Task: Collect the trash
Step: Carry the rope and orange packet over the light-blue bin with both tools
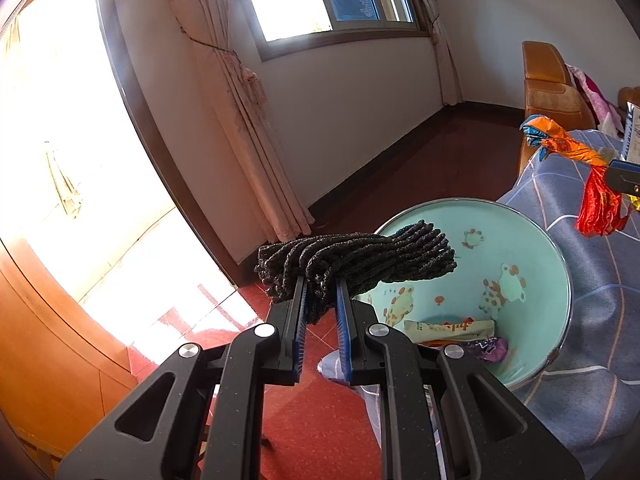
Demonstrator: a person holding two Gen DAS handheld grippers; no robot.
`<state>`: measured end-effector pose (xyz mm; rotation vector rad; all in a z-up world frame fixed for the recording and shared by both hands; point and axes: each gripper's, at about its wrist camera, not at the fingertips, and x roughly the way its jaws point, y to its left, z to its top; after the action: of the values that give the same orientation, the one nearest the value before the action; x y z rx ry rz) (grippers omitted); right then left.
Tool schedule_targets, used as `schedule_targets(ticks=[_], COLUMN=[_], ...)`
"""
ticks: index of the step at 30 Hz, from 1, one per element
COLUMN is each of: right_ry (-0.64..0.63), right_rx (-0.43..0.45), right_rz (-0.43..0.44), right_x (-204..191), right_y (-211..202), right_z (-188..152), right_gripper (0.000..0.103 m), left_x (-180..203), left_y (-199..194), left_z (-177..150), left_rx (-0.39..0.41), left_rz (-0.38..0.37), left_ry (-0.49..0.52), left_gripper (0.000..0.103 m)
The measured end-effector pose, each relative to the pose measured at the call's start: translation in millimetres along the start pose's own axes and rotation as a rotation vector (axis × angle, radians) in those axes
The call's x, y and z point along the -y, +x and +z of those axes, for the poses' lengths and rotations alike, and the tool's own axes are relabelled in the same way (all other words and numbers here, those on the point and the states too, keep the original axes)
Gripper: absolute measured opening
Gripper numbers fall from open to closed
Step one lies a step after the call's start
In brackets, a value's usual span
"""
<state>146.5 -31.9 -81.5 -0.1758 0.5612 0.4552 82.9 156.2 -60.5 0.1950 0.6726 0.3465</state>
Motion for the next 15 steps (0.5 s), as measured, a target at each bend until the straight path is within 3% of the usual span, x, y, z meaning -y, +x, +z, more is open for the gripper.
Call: schedule_targets(ticks=[15], right_ry=[-0.059], right_rx=[-0.021], right_rz=[0.034], right_x=[-27], right_y=[10], right_z=[6], right_gripper=[0.011], left_x=[1], left_y=[-3], left_z=[1], left_rx=[0.007], left_rz=[-0.018], left_ry=[-0.004], left_gripper=[0.013])
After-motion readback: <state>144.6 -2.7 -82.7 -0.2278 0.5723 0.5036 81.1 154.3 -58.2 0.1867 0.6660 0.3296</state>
